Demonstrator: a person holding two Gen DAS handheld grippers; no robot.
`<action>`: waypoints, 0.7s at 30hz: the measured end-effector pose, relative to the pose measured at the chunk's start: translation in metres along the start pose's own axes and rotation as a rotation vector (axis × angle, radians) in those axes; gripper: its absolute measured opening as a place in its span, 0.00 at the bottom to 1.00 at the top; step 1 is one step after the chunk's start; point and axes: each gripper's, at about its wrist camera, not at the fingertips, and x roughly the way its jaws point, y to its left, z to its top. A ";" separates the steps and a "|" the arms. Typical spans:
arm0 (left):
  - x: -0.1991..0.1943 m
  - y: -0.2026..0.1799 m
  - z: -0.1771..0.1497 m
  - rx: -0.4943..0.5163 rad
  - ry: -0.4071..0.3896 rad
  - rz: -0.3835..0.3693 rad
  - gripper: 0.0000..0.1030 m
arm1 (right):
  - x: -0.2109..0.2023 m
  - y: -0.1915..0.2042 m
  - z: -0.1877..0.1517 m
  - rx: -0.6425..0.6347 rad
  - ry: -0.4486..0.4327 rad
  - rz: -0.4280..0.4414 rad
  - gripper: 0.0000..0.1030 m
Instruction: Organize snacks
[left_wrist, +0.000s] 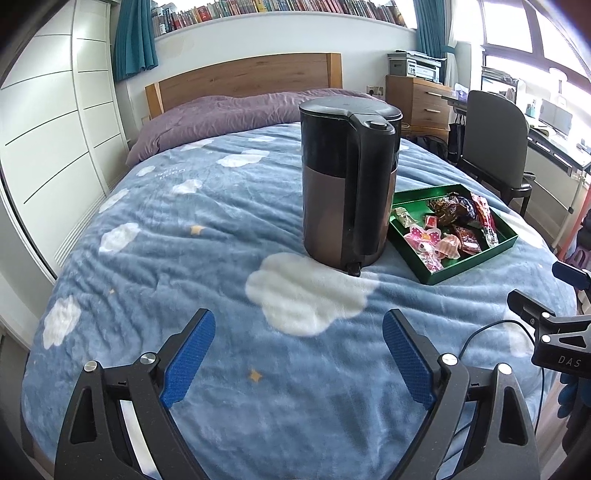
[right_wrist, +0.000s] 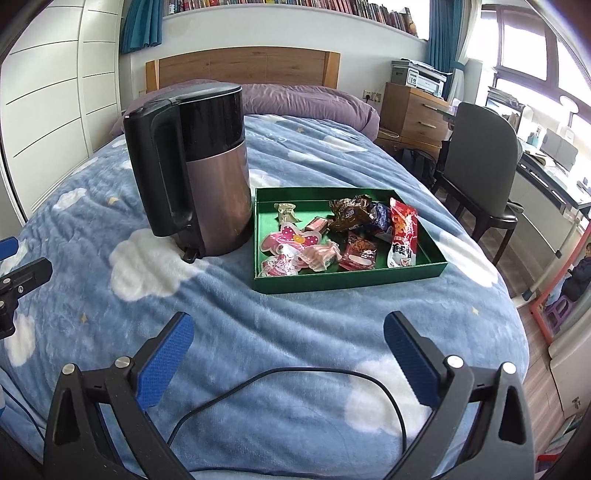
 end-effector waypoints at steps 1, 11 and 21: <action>0.000 -0.001 0.000 0.001 0.000 -0.001 0.86 | 0.000 0.000 0.000 -0.001 0.000 0.000 1.00; 0.000 -0.003 -0.001 0.005 0.002 -0.003 0.86 | 0.000 -0.001 0.000 0.000 0.001 -0.001 1.00; 0.001 -0.006 -0.001 0.011 0.001 -0.011 0.86 | 0.000 0.000 0.000 -0.001 0.001 -0.002 1.00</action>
